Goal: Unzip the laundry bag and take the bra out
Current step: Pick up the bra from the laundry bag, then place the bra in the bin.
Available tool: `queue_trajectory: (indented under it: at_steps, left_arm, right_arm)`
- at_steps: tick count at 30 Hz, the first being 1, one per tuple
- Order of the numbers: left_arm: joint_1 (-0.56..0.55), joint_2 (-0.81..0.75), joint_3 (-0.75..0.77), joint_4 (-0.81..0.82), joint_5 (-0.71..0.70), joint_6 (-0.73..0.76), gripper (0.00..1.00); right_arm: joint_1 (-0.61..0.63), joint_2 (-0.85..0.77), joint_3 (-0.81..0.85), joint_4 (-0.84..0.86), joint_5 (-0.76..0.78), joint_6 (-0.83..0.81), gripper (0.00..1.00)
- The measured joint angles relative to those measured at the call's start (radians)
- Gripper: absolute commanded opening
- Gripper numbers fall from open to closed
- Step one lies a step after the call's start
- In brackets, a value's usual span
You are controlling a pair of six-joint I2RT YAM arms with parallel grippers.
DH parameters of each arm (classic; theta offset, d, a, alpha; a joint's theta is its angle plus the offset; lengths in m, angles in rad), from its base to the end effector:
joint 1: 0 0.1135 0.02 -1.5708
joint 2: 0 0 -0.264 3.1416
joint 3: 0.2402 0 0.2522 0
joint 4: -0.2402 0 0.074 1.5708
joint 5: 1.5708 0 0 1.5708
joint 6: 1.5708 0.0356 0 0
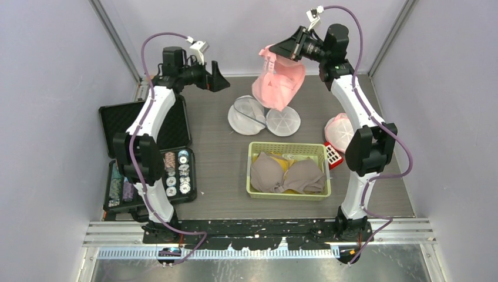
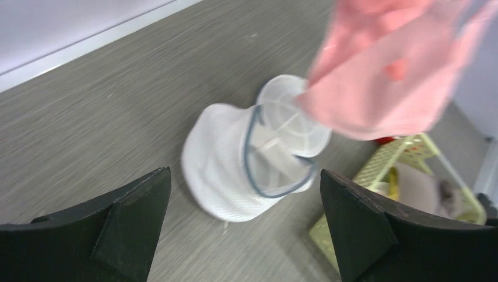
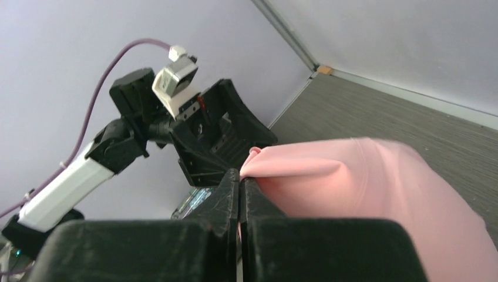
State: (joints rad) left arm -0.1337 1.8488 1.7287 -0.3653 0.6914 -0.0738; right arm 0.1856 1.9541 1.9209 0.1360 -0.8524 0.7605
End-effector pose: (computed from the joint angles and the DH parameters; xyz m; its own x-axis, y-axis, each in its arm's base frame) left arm 0.4257 -0.0802 0.3503 -0.5099 0.0113 -0.8601 0.6257 0.6910 -0.3619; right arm 0.4496 0.1117 0.4202 -0.5180 0.3643 -0.7739 -0.6908 0.3555 0.6297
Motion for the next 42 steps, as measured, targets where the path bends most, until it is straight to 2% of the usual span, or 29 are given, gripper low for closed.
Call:
queue_trajectory:
  at_steps: [6, 12, 16, 25, 30, 36, 42]
  left_arm:
    - [-0.005, 0.009, 0.026, 0.131, 0.172, -0.168, 1.0]
    - [-0.006, 0.084, 0.027, 0.334, 0.198, -0.383, 1.0]
    - [-0.006, 0.117, 0.027, 0.409, 0.198, -0.48, 1.0]
    - [-0.071, 0.118, -0.005, 0.474, 0.213, -0.533, 1.0]
    - [-0.127, 0.146, -0.023, 0.534, 0.214, -0.651, 1.0]
    - [-0.145, 0.171, -0.023, 0.587, 0.241, -0.702, 1.0]
    - [-0.165, 0.171, -0.024, 0.659, 0.277, -0.756, 0.84]
  right_arm:
    - [0.0, -0.026, 0.0, 0.024, -0.097, 0.006, 0.01]
    - [0.004, -0.032, 0.0, 0.116, -0.184, 0.073, 0.01]
    - [0.01, -0.032, 0.0, 0.14, -0.215, 0.094, 0.01]
    - [0.023, -0.032, 0.0, 0.148, -0.244, 0.108, 0.01]
    - [0.035, -0.032, 0.0, 0.157, -0.254, 0.113, 0.01]
    - [0.059, -0.032, 0.003, 0.165, -0.265, 0.12, 0.01]
    - [0.068, -0.032, 0.028, 0.183, -0.27, 0.138, 0.01]
